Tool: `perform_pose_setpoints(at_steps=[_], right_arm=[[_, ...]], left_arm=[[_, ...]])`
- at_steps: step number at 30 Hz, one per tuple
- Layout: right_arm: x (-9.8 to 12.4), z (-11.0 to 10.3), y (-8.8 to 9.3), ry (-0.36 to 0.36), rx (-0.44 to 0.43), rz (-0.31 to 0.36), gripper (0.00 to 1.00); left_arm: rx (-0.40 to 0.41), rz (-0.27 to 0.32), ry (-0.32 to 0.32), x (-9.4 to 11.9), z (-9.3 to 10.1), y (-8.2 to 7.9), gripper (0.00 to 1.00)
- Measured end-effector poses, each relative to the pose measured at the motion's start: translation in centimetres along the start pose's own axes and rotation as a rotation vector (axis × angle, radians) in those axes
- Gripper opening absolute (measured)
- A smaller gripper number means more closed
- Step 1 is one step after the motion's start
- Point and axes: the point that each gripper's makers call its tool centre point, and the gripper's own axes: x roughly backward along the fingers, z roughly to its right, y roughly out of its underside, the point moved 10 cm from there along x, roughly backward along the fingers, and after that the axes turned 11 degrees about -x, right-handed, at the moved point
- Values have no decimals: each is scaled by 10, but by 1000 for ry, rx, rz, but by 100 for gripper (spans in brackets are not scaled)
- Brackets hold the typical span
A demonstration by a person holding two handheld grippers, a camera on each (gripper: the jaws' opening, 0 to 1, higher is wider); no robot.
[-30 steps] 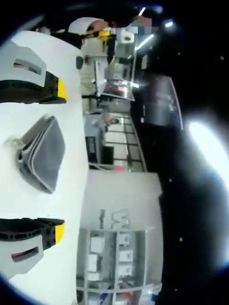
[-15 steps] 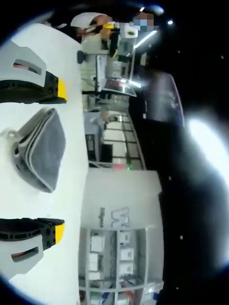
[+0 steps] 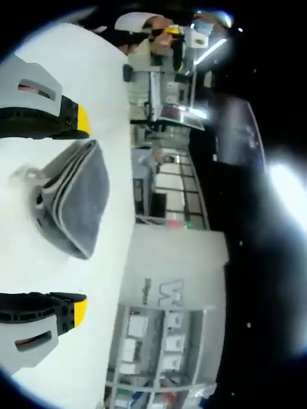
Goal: Open the folded towel by lifting each exposed corner and separating the folded layers until the towel lies flat within the target outline without major curled edges
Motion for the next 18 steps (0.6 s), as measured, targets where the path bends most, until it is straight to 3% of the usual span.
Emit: perform_pose_setpoints(at_steps=[18], right_arm=[[-8, -3, 14, 51, 148, -70, 100]], left_arm=[[0, -11, 5, -1, -2, 2, 100]])
